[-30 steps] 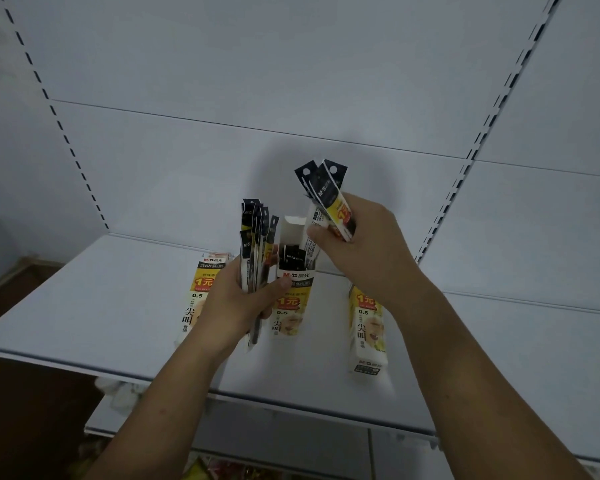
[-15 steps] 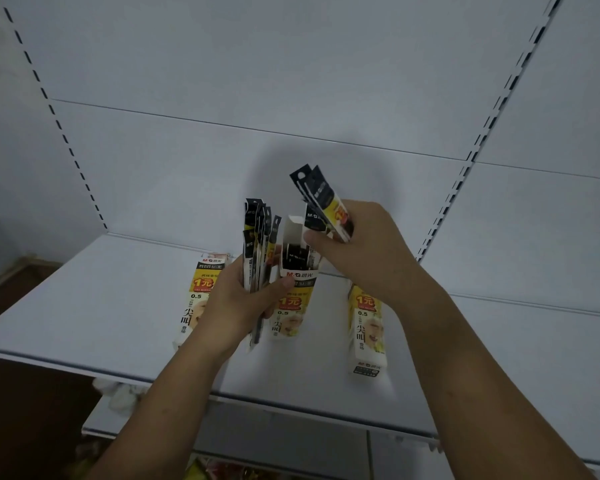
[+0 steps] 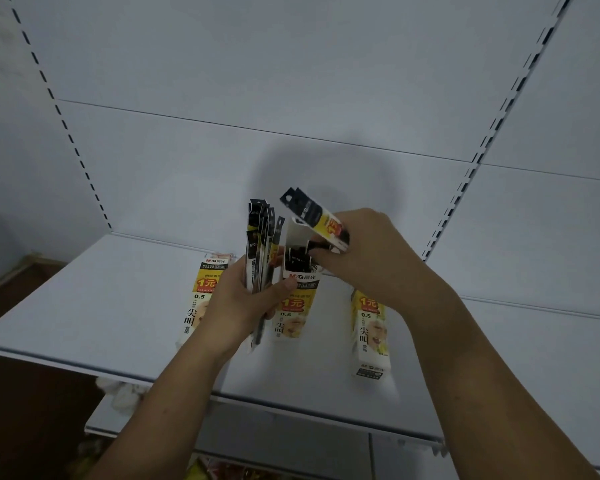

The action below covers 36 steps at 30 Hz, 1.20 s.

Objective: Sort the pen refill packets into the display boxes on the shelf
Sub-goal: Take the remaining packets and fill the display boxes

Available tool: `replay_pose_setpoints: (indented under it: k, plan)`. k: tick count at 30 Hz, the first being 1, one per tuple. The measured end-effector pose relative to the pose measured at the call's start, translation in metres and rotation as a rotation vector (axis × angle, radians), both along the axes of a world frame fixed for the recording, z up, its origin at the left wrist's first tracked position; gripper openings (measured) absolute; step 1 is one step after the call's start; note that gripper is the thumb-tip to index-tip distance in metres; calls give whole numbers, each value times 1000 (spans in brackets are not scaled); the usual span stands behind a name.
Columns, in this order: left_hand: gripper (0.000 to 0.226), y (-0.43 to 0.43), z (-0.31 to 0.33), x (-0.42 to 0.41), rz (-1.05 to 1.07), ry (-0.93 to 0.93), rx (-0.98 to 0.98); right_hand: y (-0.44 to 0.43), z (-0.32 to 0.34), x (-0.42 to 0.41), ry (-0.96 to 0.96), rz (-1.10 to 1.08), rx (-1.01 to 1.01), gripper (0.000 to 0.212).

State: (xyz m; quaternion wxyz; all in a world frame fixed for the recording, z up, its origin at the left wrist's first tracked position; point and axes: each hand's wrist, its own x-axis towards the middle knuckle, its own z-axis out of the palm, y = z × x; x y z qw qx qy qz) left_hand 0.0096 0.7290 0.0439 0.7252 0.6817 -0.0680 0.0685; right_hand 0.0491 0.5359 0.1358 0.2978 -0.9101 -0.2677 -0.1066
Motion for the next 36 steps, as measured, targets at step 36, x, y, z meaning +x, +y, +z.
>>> replay_pose_setpoints:
  k: [36]
  plan:
    - [11, -3, -2, 5, 30, -25, 54, 7, -1, 7, 112, 206, -271, 26]
